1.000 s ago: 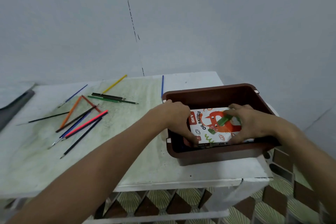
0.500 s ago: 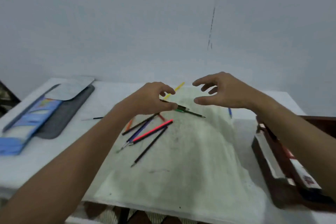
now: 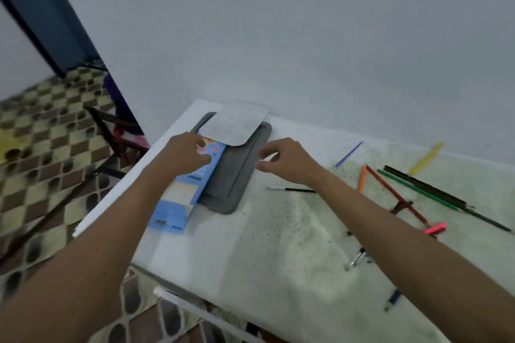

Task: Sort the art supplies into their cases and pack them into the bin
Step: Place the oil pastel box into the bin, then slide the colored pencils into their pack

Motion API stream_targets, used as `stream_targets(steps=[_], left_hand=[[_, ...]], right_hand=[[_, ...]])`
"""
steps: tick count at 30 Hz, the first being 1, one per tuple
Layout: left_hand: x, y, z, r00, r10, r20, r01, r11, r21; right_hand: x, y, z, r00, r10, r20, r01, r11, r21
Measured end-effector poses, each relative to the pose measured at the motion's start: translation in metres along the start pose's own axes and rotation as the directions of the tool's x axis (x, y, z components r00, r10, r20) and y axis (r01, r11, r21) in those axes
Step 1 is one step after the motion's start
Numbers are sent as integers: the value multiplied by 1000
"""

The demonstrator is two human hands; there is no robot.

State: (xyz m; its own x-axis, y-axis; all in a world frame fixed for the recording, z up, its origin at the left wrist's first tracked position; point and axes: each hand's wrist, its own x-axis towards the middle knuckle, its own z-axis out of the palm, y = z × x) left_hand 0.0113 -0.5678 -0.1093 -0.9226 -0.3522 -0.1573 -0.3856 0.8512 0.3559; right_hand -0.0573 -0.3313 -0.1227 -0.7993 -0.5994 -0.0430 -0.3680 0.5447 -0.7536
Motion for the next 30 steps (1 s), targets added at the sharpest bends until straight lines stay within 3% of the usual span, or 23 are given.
stream_targets(steps=[5, 10, 14, 17, 20, 25, 30], left_hand=[[1, -50, 14, 970, -200, 138, 191, 979, 77], [-23, -56, 41, 959, -277, 59, 271, 959, 83], [-37, -57, 35, 968, -249, 27, 248, 968, 36], [-53, -64, 24, 987, -150, 56, 147, 988, 53], [-73, -60, 16, 988, 61, 142, -68, 997, 38], [-90, -8, 21, 918, 282, 281, -287, 958, -23], [-94, 72, 60, 813, 453, 365, -473, 880, -40]], right_hand=[[33, -18, 68, 991, -37, 129, 49, 995, -91], [45, -33, 101, 975, -76, 206, 119, 972, -202], [43, -28, 109, 982, -97, 163, 130, 971, -203], [32, -26, 96, 980, -161, 117, 182, 963, -199], [14, -23, 72, 955, -259, 141, 290, 913, -286], [-35, -3, 23, 942, -175, 286, 302, 815, -495], [-108, 48, -29, 977, -130, 172, 198, 853, -483]])
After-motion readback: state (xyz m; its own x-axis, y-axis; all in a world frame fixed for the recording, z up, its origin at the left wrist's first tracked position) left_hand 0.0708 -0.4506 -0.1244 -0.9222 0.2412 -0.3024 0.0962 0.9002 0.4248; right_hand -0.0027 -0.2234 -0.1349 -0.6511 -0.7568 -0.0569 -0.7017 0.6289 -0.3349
